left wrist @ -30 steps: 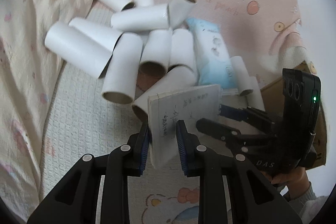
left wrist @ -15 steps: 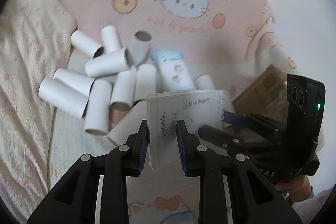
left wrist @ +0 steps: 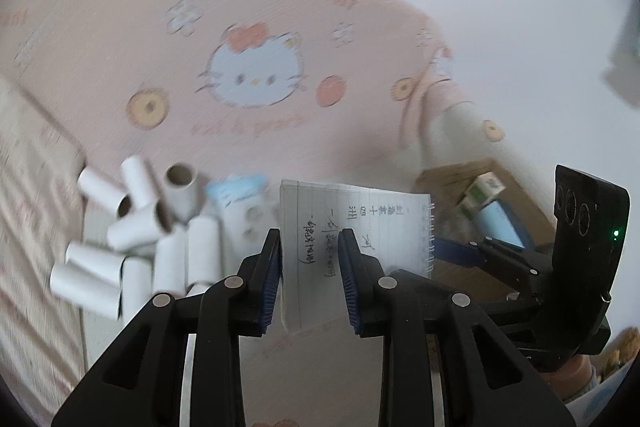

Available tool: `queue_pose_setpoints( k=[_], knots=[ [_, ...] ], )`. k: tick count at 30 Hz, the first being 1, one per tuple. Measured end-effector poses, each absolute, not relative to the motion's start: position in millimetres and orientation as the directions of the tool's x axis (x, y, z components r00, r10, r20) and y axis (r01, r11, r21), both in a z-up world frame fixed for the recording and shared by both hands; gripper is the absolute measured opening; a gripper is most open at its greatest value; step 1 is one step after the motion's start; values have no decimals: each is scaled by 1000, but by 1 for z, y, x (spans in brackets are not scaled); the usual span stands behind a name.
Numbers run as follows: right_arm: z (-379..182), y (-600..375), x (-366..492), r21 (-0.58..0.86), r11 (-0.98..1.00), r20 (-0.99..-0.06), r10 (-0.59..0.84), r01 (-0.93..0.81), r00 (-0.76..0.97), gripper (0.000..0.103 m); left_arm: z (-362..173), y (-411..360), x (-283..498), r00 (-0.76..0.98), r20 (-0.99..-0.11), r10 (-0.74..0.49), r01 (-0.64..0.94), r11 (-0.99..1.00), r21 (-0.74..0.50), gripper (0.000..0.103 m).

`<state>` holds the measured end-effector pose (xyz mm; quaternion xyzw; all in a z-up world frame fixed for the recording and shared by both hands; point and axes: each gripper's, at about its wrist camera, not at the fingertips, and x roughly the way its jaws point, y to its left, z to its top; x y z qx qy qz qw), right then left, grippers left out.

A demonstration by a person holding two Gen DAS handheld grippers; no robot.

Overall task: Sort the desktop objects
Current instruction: 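Carry the notepad with the left gripper over the cardboard box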

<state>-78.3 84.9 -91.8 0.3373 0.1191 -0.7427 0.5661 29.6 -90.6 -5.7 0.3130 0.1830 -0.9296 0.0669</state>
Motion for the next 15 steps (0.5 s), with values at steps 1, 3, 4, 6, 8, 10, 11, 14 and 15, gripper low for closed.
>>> queue_pose_setpoints(
  k=[1,3,4,6,8,10,11,14,15],
  knots=[
    [-87,89,-81,199,-341,-628,-764,919,-147,60,-2,-87,27,-801,-598,-1,223,-928,-298,31],
    [-80,98,-86,194,-363,-617,-768,911,-174,60,4,-80,18,-810,-586,22,192,-934,-300,31],
    [-76,103,-90,190,-378,-610,-768,906,-193,60,6,-77,13,-814,-580,34,178,-936,-304,31],
    [-72,110,-95,175,-396,-613,-760,901,-215,60,9,-71,5,-819,-571,53,154,-939,-308,31],
    [-68,117,-100,157,-424,-614,-749,892,-248,60,11,-62,-4,-822,-566,68,132,-943,-305,31],
    [-67,123,-105,143,-448,-620,-736,882,-273,60,13,-54,-14,-823,-561,84,108,-948,-300,31],
    [-66,126,-108,137,-463,-623,-728,876,-288,60,14,-50,-19,-823,-561,94,94,-950,-298,31],
    [-66,140,-120,145,-512,-626,-710,847,-322,60,16,-38,-36,-819,-559,128,52,-954,-295,31],
    [-66,145,-123,148,-525,-624,-707,838,-332,60,16,-34,-43,-816,-560,144,35,-955,-296,31]
  ],
)
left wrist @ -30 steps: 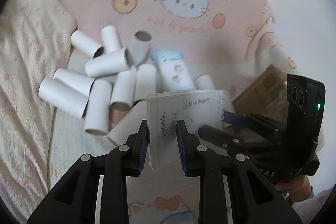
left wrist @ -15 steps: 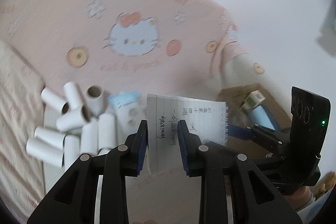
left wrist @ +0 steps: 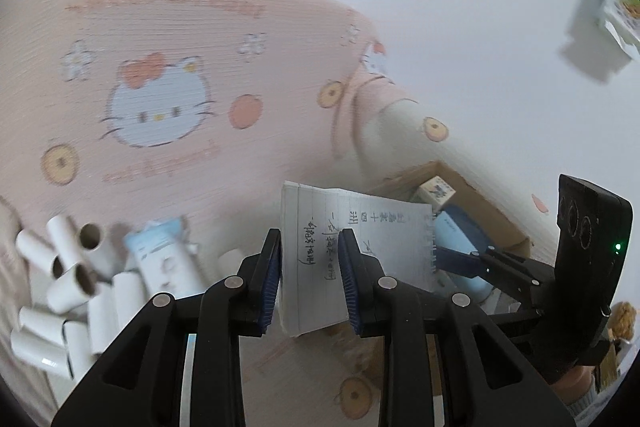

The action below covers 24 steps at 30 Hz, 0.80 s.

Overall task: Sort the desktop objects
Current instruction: 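Carry the notepad with the left gripper over the cardboard box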

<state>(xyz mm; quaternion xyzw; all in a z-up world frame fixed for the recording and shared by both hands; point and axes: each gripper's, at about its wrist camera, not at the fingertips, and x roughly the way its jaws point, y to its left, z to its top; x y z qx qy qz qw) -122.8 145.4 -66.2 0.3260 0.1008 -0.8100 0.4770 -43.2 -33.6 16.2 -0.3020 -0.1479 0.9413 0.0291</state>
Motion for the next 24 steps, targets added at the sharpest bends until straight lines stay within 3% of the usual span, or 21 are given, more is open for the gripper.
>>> queue_pose_setpoints(
  k=[12,24],
  knots=[
    [-66,202,-169,159,-683,-643,-619,713,-450,60,22,19,-111,-748,-574,333,-173,-933,-315,26],
    [-69,241,-201,127,-771,-696,-517,624,-498,60,9,61,-169,-641,-623,448,-259,-890,-375,25]
  ],
)
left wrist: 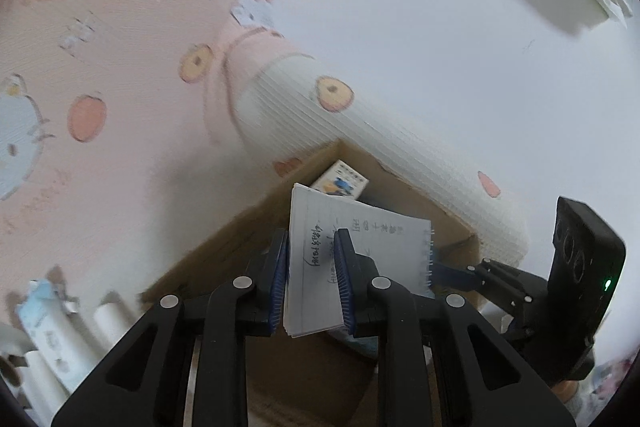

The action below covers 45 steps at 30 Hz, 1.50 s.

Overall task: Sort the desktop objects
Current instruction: 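Carry the notepad with the left gripper over the cardboard box, then lower the notepad into the box and open the left gripper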

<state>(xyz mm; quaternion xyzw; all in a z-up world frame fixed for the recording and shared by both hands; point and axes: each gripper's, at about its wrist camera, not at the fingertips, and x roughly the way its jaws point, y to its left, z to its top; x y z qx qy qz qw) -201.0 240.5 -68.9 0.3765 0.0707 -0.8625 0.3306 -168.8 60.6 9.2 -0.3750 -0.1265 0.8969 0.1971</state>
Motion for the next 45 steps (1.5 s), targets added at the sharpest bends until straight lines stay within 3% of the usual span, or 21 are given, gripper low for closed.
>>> queue_pose_setpoints(
  k=[9,18,25,32,41,45],
  knots=[
    [-84,258,-213,-19,-788,-777,-376,615,-505,60,-4,89,-211,-526,-671,522,-263,-850,-455,23],
    [-95,273,-232,-49,-804,-830,-297,593,-472,60,-17,115,-247,-445,-648,617,-284,-784,-552,11],
    [-92,260,-235,-101,-753,-835,-291,651,-467,60,-41,152,-262,-359,-683,636,-269,-771,-577,13],
    [-111,260,-246,-200,-752,-849,-188,628,-495,60,-46,147,-264,-344,-677,650,-237,-758,-607,13],
    [-107,269,-251,-173,-778,-857,-182,603,-481,60,-57,142,-268,-307,-671,674,-174,-734,-657,14],
    [-106,277,-259,-158,-817,-860,-162,554,-484,60,-62,138,-266,-299,-645,703,-146,-702,-697,21]
  ],
)
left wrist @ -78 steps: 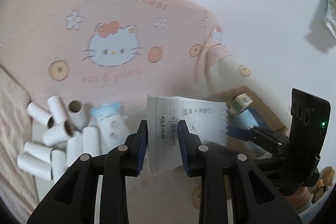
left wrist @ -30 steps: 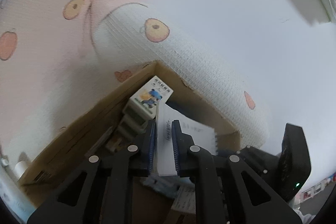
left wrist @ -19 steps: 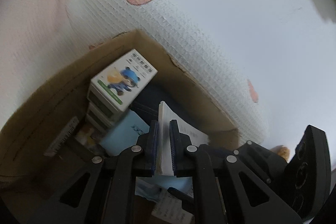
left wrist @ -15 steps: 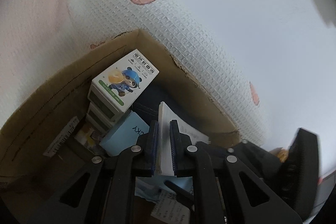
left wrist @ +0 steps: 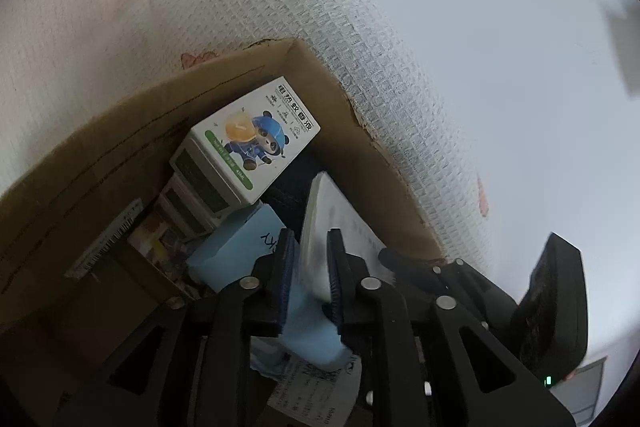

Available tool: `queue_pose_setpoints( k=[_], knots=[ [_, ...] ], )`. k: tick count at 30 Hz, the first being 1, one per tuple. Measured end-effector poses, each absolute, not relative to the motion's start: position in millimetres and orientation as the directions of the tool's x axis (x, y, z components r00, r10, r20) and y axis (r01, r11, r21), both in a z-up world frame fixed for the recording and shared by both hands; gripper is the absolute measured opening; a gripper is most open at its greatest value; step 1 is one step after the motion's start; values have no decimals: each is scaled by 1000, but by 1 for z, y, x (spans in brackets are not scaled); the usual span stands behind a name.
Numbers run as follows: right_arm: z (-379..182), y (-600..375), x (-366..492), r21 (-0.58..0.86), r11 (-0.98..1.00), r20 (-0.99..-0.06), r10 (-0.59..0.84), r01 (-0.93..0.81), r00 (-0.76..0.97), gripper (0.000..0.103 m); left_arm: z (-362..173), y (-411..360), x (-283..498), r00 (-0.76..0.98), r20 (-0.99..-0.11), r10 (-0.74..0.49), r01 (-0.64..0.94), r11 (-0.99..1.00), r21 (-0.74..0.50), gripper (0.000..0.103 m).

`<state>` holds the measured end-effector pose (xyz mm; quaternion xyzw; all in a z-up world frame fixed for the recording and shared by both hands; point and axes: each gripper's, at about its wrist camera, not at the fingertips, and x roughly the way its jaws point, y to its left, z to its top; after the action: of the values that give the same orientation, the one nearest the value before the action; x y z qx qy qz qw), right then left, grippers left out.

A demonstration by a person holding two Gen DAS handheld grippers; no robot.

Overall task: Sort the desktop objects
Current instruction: 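Lower the notepad into the box and open the left gripper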

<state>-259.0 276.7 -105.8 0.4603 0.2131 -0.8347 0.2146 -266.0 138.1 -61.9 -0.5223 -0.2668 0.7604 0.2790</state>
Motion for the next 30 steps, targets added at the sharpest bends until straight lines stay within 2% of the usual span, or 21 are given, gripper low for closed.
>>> queue_pose_setpoints(
  k=[12,18,23,26,30],
  knots=[
    [-102,284,-257,-158,-823,-873,-141,545,-466,60,-67,158,-256,-289,-653,700,-158,-708,-688,21],
    [-96,293,-249,-110,-814,-885,-181,570,-430,60,-73,156,-259,-286,-620,730,-104,-667,-738,19],
    [-96,303,-251,-100,-832,-893,-168,546,-418,61,-71,163,-258,-300,-641,707,-106,-692,-714,19],
    [-95,305,-245,-102,-835,-893,-163,541,-420,62,-68,166,-255,-300,-657,692,-110,-709,-696,23],
    [-92,304,-235,-100,-834,-895,-163,543,-415,63,-62,166,-248,-298,-662,688,-123,-715,-688,38]
  ],
)
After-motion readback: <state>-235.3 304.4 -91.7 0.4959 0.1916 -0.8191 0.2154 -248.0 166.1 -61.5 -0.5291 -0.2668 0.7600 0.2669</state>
